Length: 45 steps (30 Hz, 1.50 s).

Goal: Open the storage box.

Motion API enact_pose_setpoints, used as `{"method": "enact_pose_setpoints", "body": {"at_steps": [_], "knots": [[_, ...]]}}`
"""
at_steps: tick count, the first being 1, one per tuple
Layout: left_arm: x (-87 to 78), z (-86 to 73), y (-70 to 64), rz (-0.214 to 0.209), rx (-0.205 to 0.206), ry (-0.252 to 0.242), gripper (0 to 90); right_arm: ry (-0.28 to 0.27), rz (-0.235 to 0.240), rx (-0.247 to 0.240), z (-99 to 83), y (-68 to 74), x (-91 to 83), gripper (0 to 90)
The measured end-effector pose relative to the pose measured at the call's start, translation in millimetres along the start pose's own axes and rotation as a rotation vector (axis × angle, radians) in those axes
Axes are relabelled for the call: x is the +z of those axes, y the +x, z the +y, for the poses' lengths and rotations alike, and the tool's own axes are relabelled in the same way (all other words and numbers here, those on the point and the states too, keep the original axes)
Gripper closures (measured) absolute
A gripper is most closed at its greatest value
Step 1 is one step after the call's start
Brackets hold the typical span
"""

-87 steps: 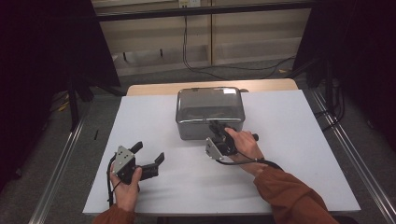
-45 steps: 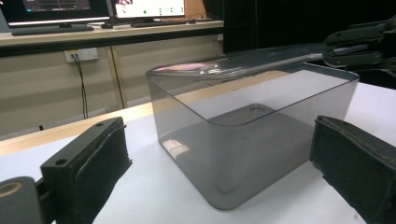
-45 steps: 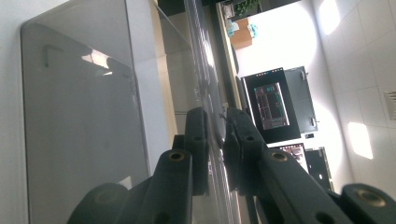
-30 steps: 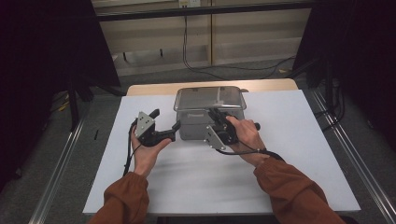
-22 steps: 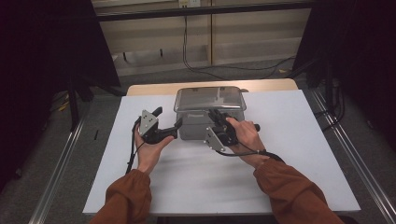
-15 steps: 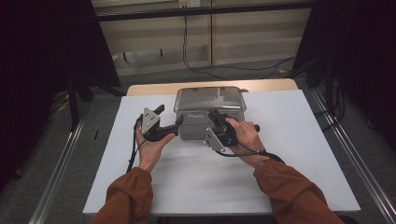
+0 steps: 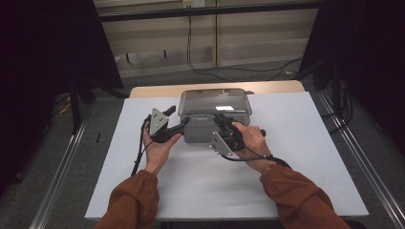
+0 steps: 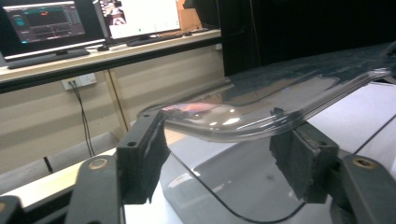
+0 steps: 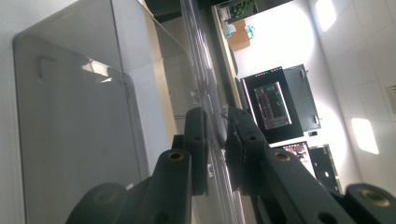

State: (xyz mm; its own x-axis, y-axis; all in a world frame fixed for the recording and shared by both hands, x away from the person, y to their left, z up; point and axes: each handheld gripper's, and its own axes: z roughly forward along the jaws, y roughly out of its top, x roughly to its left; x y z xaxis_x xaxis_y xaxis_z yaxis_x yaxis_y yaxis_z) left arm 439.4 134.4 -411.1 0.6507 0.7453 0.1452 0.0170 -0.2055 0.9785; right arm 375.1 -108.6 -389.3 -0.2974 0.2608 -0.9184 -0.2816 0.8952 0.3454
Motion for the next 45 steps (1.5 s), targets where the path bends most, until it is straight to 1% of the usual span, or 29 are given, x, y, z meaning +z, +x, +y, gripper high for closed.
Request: {"method": "enact_pose_setpoints", "body": {"at_steps": [2, 3, 7, 10, 12, 14, 17, 18, 19, 21, 22, 24, 25, 26, 27, 28, 29, 31, 33, 34, 35, 36, 37, 39, 40, 41, 43, 44, 45], "knots": [[0.9, -0.5, -0.7, -0.008, 0.005, -0.001, 39.9, -0.003, 0.005, 0.013, -1.8, 0.5, -0.3, 77.3], [1.0, -0.6, -0.4, -0.018, 0.009, 0.001, 42.8, -0.003, 0.005, 0.022, -2.6, 0.6, -0.5, 76.7], [0.9, 0.2, 1.1, -0.014, 0.017, 0.003, 47.2, -0.011, 0.012, 0.067, -6.5, -1.2, -1.7, 74.4], [0.1, 1.3, 3.0, -0.013, 0.003, -0.007, 49.4, -0.015, 0.018, 0.128, -11.5, -5.7, -2.9, 71.3], [0.0, 1.7, 2.5, -0.011, 0.009, -0.009, 49.5, -0.018, 0.023, 0.168, -15.5, -8.7, -3.6, 69.5], [0.2, 2.0, 1.8, -0.010, 0.009, -0.010, 49.3, -0.022, 0.039, 0.231, -19.7, -10.7, -4.3, 64.3], [0.2, 1.6, 0.9, -0.008, 0.008, -0.002, 48.7, -0.026, 0.051, 0.309, -27.1, -11.0, -5.0, 58.7], [0.2, 1.6, 0.9, -0.008, 0.008, -0.002, 48.6, -0.026, 0.051, 0.309, -27.1, -11.0, -5.0, 58.7], [0.6, 1.1, 0.6, -0.007, 0.016, 0.004, 48.6, -0.035, 0.067, 0.352, -31.9, -12.1, -5.0, 55.3], [1.2, 1.1, 0.1, -0.007, 0.011, -0.001, 48.3, -0.038, 0.072, 0.398, -36.4, -13.5, -6.2, 53.0], [1.2, 1.1, 0.1, -0.007, 0.011, -0.001, 48.2, -0.038, 0.072, 0.398, -36.4, -13.5, -6.2, 53.0], [1.3, 1.3, 0.5, -0.004, 0.008, -0.006, 48.3, -0.052, 0.084, 0.449, -41.0, -15.5, -5.8, 49.8], [0.5, 1.7, 1.1, -0.008, 0.006, -0.007, 48.3, -0.053, 0.094, 0.499, -44.8, -17.9, -5.5, 45.2], [0.5, 1.7, 1.1, -0.008, 0.006, -0.007, 48.3, -0.053, 0.094, 0.499, -44.8, -17.9, -5.5, 45.2], [0.3, 2.1, 1.3, -0.008, 0.005, -0.011, 48.3, -0.058, 0.096, 0.521, -46.8, -19.3, -5.5, 43.6], [-0.2, 2.6, 2.0, -0.007, 0.005, -0.012, 48.3, -0.060, 0.084, 0.547, -49.8, -21.4, -5.8, 40.9], [-0.3, 3.0, 2.4, -0.008, 0.002, -0.013, 48.3, -0.060, 0.084, 0.547, -49.8, -21.4, -5.8, 40.9], [0.0, 3.5, 2.8, -0.008, -0.002, -0.020, 48.2, -0.060, 0.089, 0.582, -52.6, -24.1, -6.3, 39.4], [-0.1, 3.6, 2.8, -0.010, -0.003, -0.018, 48.2, -0.057, 0.089, 0.588, -53.6, -25.0, -6.3, 38.5], [-0.1, 4.0, 2.9, -0.009, 0.002, -0.018, 48.3, -0.063, 0.105, 0.624, -56.6, -26.7, -6.0, 37.4], [-0.1, 4.0, 2.9, -0.009, 0.002, -0.018, 48.3, -0.063, 0.105, 0.624, -56.6, -26.7, -6.0, 37.4], [0.2, 3.7, 2.6, -0.013, -0.002, -0.016, 48.3, -0.058, 0.115, 0.655, -60.4, -28.5, -5.5, 35.5], [0.2, 3.7, 2.6, -0.013, -0.002, -0.016, 48.3, -0.058, 0.115, 0.655, -60.4, -28.5, -5.5, 35.5], [1.4, 2.2, 1.5, -0.015, 0.000, -0.008, 47.8, -0.053, 0.120, 0.693, -66.0, -29.9, -4.4, 33.3], [1.4, 2.2, 1.5, -0.015, 0.000, -0.008, 47.4, -0.053, 0.120, 0.693, -66.0, -29.9, -4.4, 33.3], [1.7, 2.0, 1.6, -0.015, 0.000, -0.007, 47.4, -0.048, 0.121, 0.711, -69.1, -31.0, -3.9, 33.3], [1.6, 2.1, 1.7, -0.014, -0.004, -0.010, 47.4, -0.046, 0.126, 0.715, -70.6, -31.8, -3.7, 33.3], [1.0, 2.7, 2.2, -0.014, -0.004, -0.011, 47.7, -0.051, 0.142, 0.745, -73.2, -33.0, -3.2, 33.3], [0.8, 3.0, 2.0, -0.012, -0.004, -0.010, 47.8, -0.049, 0.141, 0.750, -74.3, -33.5, -3.0, 33.3]]}}
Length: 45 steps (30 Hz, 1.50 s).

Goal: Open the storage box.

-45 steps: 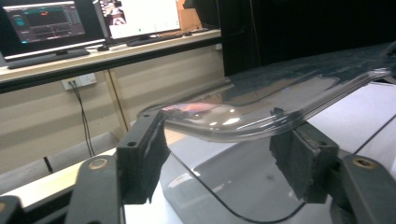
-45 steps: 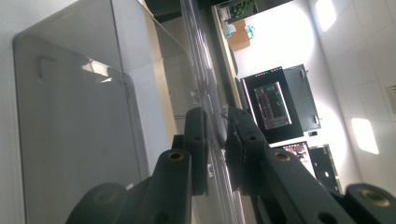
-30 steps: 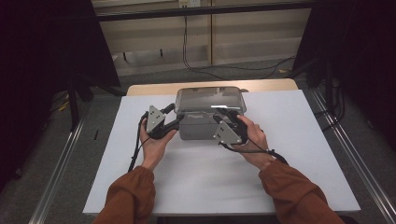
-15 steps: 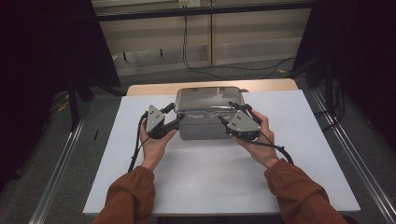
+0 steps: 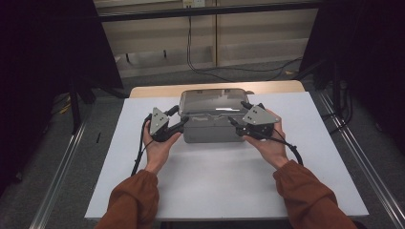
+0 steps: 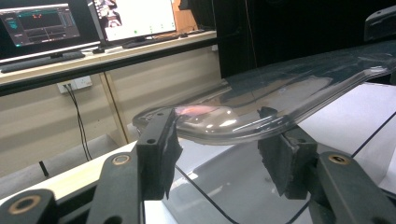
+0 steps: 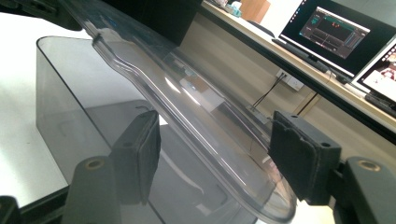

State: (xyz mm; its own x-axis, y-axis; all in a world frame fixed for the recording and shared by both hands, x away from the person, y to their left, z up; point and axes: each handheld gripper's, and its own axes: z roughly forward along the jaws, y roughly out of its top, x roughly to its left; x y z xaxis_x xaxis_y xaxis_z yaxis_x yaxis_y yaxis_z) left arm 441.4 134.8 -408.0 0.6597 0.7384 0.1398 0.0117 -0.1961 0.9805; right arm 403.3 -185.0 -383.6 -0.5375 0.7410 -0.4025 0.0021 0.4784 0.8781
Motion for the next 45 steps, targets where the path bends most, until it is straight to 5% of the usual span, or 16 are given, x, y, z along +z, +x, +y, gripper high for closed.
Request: {"method": "enact_pose_setpoints", "body": {"at_steps": [4, 6, 14, 17, 25, 31, 36, 45], "knots": [[-0.2, 0.2, -0.2, 0.000, 0.000, -0.001, 47.7, 0.001, 0.000, 0.022, -1.7, -5.6, -0.2, 33.5], [0.8, -0.6, -0.6, -0.004, -0.042, -0.008, 47.1, 0.007, -0.003, 0.023, -2.7, -8.4, -0.4, 33.3], [0.0, 0.4, -0.2, -0.004, -0.027, -0.008, 47.2, -0.002, 0.016, 0.084, -8.2, -16.7, -0.1, 30.9], [0.0, 0.0, 1.4, -0.011, -0.067, -0.007, 47.1, -0.009, 0.025, 0.107, -10.3, -19.2, 0.2, 30.6], [-0.9, 4.1, 4.0, 0.017, -0.025, -0.001, 45.3, -0.027, 0.023, 0.116, -12.1, -24.5, 1.8, 32.5], [3.7, 8.9, 7.6, 0.016, -0.024, -0.001, 44.6, -0.043, 0.029, 0.148, -11.9, -29.6, 3.5, 33.3], [10.1, 13.6, 12.6, 0.033, -0.063, -0.022, 39.8, -0.070, 0.044, 0.163, -6.6, -33.0, 8.3, 37.3], [15.4, 18.8, 18.2, 0.037, -0.034, -0.013, 41.1, -0.070, 0.056, 0.180, -2.3, -40.4, 11.7, 40.1]]}}
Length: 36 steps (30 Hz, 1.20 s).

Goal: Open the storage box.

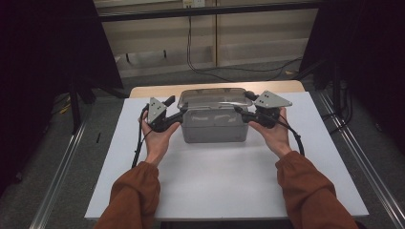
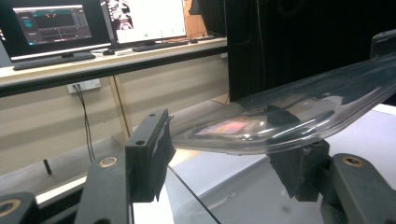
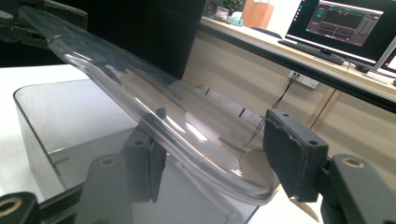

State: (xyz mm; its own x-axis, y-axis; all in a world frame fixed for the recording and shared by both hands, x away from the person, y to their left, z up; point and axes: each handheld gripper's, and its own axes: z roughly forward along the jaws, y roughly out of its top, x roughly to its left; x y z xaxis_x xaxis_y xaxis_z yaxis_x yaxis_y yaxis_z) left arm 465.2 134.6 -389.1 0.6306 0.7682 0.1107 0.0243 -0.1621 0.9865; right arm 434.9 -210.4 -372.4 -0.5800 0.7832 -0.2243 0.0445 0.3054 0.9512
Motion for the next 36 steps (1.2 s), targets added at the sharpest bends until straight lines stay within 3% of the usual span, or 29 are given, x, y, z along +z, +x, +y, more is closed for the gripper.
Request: {"method": "enact_pose_setpoints", "body": {"at_steps": [3, 5, 9, 20, 25, 30, 36], "knots": [[1.1, 1.9, 1.6, -0.004, 0.011, 0.001, 43.3, -0.019, -0.008, 0.025, 0.7, -3.4, 0.6, 39.9], [5.3, 4.1, 4.6, -0.021, -0.025, 0.009, 44.5, -0.028, -0.011, 0.038, 1.2, -5.9, 0.8, 40.4], [10.6, 6.1, 4.9, -0.039, -0.008, 0.014, 48.7, -0.030, -0.012, 0.049, 2.4, -9.4, 1.8, 41.5], [15.6, 9.4, 9.4, -0.013, 0.000, 0.008, 49.4, -0.049, -0.024, 0.076, 3.2, -18.2, 5.9, 41.8], [17.0, 11.0, 11.1, 0.003, 0.041, -0.008, 51.0, -0.061, -0.030, 0.091, 4.1, -23.2, 5.9, 42.8], [20.2, 10.9, 12.3, 0.001, 0.037, -0.012, 52.1, -0.071, -0.023, 0.112, 3.7, -26.6, 5.8, 43.3], [24.2, 11.3, 13.8, -0.023, 0.003, -0.039, 54.9, -0.076, -0.022, 0.116, 6.6, -30.7, 7.3, 43.7]]}}
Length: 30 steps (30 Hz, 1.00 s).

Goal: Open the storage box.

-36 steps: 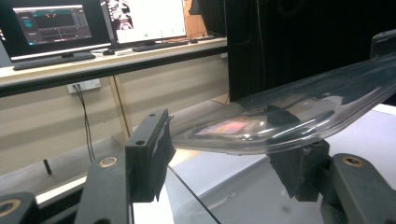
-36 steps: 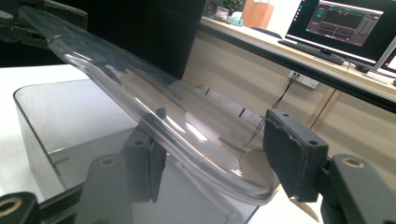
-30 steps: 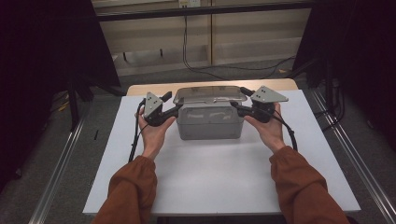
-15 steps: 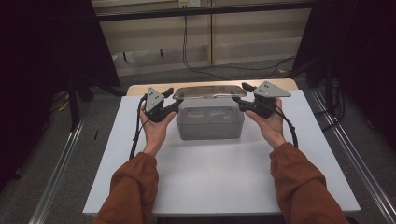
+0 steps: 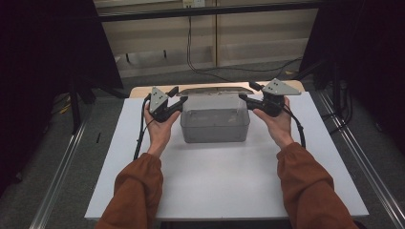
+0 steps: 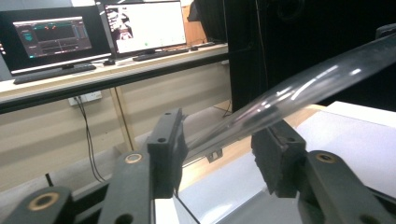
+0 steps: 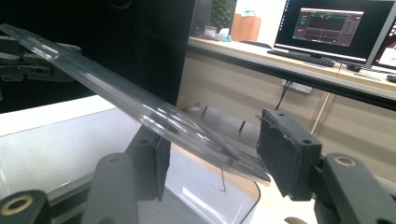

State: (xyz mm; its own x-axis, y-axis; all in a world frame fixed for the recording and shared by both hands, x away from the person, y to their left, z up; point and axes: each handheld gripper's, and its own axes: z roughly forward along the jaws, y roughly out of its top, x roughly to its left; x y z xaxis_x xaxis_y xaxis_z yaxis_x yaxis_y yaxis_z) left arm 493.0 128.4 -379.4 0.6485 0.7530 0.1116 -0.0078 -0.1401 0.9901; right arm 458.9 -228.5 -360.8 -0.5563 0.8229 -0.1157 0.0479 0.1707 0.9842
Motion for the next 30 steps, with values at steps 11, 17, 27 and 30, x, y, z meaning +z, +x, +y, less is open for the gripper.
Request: {"method": "enact_pose_setpoints", "body": {"at_steps": [11, 17, 27, 30], "knots": [[6.2, 6.3, 1.1, 0.012, 0.026, -0.004, 57.8, -0.007, -0.016, 0.004, 1.7, -6.5, 4.3, 49.2], [8.4, 6.2, 2.5, 0.019, 0.016, 0.001, 57.8, 0.007, -0.017, -0.006, 3.9, -8.7, 6.2, 51.5], [12.1, 9.4, 7.2, 0.024, 0.006, 0.012, 57.6, 0.003, -0.022, 0.013, -2.5, -13.9, 13.7, 60.9], [13.6, 9.5, 8.5, 0.024, 0.004, 0.013, 59.8, 0.009, -0.025, 0.003, -2.7, -15.0, 16.8, 62.8]]}}
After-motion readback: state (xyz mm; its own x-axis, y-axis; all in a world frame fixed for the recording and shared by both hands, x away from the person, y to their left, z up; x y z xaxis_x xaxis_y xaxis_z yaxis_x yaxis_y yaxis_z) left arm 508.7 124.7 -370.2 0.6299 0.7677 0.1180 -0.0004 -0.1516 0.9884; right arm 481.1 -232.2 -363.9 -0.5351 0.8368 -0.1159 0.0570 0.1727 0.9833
